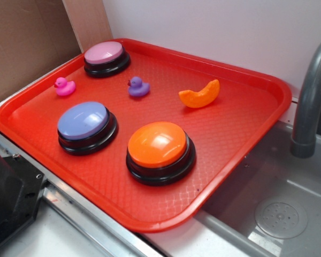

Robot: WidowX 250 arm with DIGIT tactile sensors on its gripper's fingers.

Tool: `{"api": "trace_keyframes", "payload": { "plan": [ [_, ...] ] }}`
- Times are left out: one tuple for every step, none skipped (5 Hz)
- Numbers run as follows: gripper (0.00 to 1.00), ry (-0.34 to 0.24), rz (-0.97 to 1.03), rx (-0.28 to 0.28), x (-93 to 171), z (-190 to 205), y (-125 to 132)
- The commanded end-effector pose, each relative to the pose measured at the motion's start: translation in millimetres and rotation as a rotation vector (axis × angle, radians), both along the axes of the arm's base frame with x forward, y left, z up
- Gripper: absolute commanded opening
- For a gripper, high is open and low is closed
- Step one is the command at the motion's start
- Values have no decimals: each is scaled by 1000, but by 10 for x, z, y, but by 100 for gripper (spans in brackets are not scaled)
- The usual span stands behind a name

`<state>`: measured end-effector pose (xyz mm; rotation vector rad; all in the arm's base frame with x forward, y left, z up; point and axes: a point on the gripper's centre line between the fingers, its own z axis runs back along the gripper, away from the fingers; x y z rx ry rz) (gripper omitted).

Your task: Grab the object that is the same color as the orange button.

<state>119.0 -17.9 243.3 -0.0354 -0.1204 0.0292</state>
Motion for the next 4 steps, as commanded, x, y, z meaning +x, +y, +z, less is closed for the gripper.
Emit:
{"api": "trace_keyframes", "payload": {
  "plan": [
    [100,0,0,0,0,0,0],
    [100,77,32,23,405,-75,99],
    [100,155,47,23,724,-258,163],
    [100,256,38,33,1133,-546,187]
  ]
}}
